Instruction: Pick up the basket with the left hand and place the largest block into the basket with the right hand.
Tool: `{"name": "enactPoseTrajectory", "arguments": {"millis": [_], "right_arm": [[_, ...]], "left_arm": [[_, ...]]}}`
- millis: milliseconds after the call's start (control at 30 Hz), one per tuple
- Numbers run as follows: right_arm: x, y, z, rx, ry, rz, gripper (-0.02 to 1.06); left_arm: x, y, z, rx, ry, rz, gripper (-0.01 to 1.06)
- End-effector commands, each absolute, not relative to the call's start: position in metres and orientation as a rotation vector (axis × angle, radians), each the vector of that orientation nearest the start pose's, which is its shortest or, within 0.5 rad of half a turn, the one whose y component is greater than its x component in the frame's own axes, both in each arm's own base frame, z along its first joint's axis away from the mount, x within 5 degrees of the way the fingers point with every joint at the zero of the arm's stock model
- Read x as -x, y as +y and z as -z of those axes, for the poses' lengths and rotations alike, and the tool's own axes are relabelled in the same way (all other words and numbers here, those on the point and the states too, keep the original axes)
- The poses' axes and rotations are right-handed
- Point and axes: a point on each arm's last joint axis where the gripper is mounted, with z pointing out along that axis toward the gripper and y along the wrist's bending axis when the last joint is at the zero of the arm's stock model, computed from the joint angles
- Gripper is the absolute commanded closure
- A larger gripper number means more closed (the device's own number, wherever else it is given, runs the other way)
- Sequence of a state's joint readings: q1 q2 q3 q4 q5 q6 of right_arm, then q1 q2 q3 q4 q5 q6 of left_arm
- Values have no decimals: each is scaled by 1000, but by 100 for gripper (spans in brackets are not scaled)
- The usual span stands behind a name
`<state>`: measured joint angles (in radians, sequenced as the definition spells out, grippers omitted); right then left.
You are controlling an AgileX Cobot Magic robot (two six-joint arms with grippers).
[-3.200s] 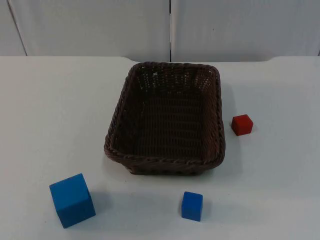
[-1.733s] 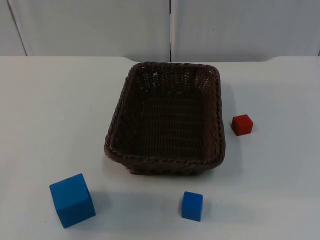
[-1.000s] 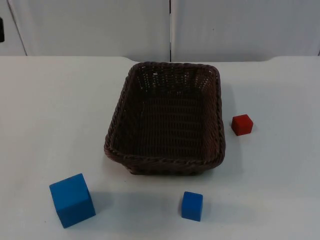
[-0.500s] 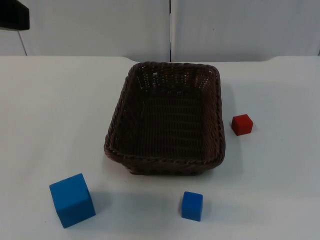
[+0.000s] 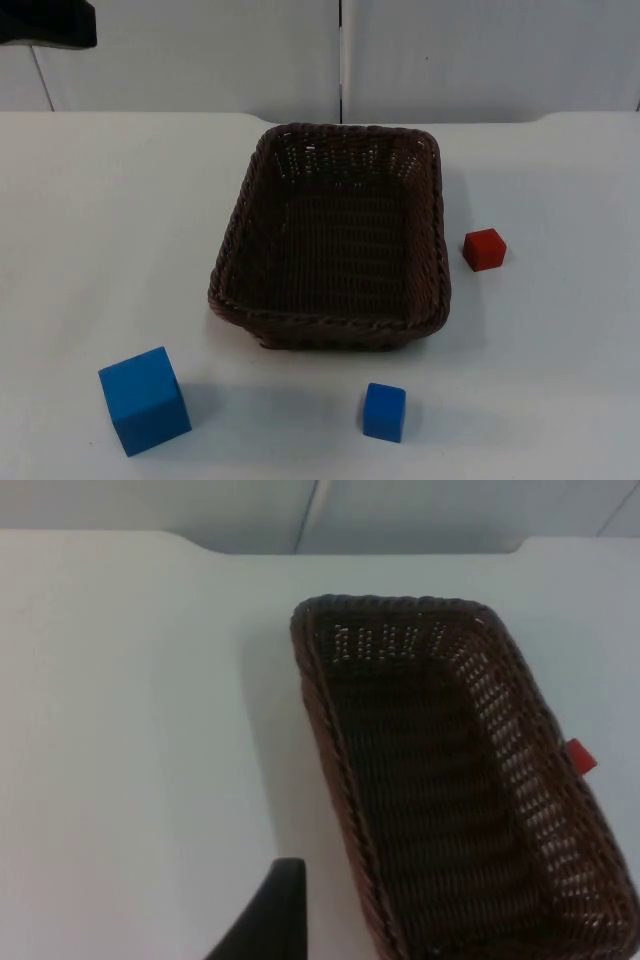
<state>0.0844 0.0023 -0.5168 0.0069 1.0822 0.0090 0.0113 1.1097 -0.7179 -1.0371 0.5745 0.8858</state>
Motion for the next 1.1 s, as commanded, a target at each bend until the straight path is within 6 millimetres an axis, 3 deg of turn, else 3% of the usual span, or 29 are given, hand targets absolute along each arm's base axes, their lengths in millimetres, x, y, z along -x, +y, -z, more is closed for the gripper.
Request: {"name": "enactPoseTrajectory", "arguments": {"millis": [0, 233, 400, 567, 833, 1067], "right_arm": [[7, 0, -280, 73, 2048, -61, -1], [7, 0, -280, 73, 2048, -61, -1], [7, 0, -280, 73, 2048, -61, -1], [7, 0, -280, 73, 2048, -61, -1], [7, 0, -280, 73, 2048, -61, -1], [7, 0, -280, 73, 2048, -61, -1]], "left_arm": [[-225, -43, -296, -165, 2147, 623, 0], [-240, -44, -298, -168, 2157, 635, 0], [-260, -57, -294, -243, 2190, 644, 0], [-284, -73, -276, -291, 2277, 641, 0], [-323, -96, -226, -336, 2437, 651, 0], [-349, -116, -207, -382, 2511, 624, 0]]}}
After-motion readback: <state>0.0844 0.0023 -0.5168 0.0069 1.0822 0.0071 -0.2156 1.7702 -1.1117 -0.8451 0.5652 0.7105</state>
